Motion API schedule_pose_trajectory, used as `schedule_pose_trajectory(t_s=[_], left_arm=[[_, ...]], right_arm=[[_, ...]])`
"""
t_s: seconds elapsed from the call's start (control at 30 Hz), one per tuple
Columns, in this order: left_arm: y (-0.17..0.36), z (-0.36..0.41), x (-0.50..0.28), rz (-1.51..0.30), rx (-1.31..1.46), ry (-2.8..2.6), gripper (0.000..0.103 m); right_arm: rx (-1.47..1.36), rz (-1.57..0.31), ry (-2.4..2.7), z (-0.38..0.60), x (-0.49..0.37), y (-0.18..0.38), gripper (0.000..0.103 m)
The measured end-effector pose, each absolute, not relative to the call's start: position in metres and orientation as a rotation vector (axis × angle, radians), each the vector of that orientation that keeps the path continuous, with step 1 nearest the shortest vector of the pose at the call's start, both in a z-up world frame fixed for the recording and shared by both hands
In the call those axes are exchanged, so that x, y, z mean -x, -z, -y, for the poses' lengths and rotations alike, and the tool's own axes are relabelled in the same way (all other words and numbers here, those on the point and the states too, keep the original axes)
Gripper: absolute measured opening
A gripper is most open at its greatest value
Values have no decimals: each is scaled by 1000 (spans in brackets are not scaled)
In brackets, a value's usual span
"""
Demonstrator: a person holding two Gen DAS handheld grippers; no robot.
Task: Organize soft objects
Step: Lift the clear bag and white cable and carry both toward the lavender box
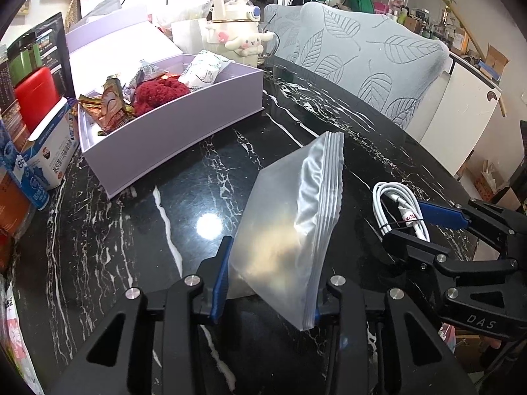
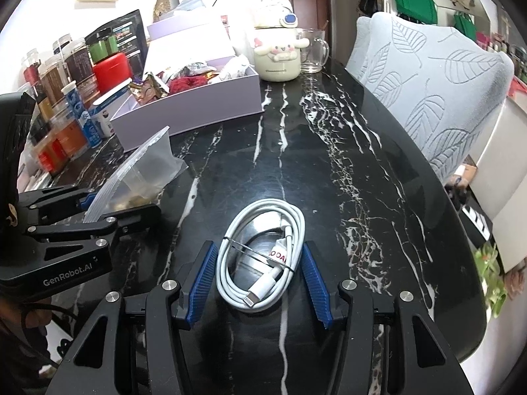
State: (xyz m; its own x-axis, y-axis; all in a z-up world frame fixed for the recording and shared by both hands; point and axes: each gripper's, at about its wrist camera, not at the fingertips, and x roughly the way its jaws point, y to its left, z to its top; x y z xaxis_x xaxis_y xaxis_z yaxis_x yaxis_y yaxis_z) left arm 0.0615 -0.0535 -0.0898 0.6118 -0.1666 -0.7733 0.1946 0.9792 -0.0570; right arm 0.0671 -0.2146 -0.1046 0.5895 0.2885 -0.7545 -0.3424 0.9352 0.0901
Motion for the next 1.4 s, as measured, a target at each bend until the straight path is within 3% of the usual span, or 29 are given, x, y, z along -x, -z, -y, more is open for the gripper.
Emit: schedule_pose_trajectory(t_s=[0.77,1.4], left_arm=[[61,15,-36,-799,8,114,37],[-5,-24,-56,-624,-13,28,37]], right_arm=[[78,-790,-506,166,-58,79,52],[89,-650,-590,133,-81,19,52]])
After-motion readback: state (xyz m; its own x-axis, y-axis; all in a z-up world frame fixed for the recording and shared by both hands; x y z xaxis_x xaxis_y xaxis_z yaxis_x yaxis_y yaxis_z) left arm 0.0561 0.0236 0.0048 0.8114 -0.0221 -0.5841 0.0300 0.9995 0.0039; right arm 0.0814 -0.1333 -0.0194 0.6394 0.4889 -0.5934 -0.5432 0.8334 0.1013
